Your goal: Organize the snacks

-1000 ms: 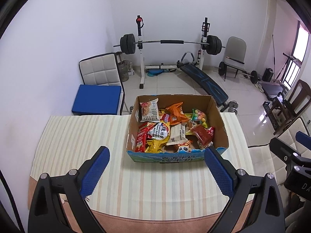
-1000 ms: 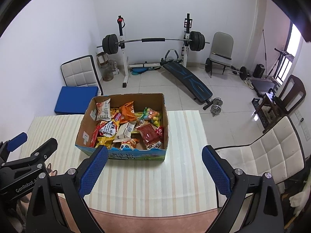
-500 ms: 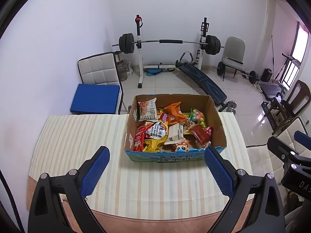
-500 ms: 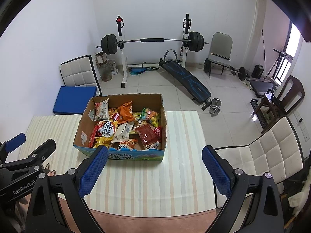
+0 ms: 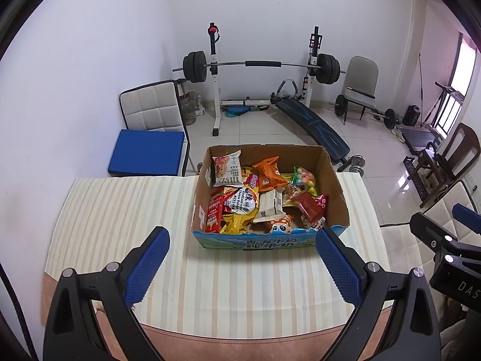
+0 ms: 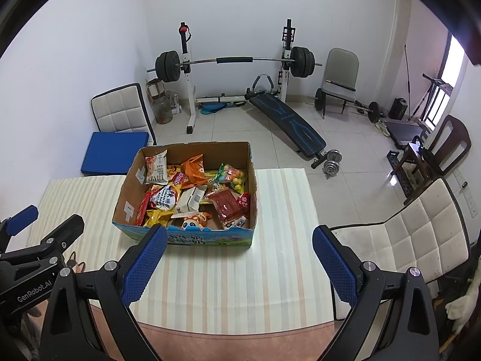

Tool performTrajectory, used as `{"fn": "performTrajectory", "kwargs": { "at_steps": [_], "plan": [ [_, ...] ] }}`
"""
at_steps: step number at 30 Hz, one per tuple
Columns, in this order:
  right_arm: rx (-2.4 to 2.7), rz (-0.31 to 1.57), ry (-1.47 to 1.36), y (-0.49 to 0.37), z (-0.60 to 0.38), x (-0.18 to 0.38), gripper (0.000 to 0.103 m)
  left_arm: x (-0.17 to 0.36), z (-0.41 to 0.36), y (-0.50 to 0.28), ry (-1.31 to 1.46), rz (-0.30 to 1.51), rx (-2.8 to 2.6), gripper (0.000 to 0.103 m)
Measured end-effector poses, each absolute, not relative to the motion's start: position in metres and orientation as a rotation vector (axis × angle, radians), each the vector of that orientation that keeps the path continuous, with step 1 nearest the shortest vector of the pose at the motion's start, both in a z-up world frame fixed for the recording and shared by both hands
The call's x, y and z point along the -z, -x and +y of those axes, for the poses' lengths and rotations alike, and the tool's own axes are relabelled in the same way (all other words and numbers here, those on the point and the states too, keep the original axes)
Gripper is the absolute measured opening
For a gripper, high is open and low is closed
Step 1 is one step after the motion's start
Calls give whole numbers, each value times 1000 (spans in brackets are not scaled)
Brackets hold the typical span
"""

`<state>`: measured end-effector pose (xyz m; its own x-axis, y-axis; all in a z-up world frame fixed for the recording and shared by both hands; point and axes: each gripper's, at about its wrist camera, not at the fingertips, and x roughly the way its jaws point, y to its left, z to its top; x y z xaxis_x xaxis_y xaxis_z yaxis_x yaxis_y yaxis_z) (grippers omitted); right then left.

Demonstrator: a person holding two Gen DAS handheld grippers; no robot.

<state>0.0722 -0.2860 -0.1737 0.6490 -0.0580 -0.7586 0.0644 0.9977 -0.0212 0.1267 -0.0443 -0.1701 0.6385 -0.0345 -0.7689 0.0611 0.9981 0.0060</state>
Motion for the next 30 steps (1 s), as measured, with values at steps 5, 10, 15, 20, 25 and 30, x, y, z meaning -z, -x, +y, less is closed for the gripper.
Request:
{"fn": "performTrajectory", "kwargs": {
  "at_steps": [5,10,15,20,25,30],
  "plan": [
    [43,869,-24,-72,-287,177,102,170,-45,-126,-35,874,58,100],
    [53,861,-20,-70,-287,176,102,167,-45,-124,-35,871,60,100],
    [60,848,-13,-69,-286,171,102,162,-45,-124,-36,862,62,100],
    [63,841,-13,-70,-287,167,102,160,-45,-124,-36,857,64,100],
    [64,843,-8,-70,-286,166,102,158,-47,-123,-36,853,64,100],
    [64,848,-13,-70,-288,166,102,158,-47,-124,-40,854,63,100]
  ]
}}
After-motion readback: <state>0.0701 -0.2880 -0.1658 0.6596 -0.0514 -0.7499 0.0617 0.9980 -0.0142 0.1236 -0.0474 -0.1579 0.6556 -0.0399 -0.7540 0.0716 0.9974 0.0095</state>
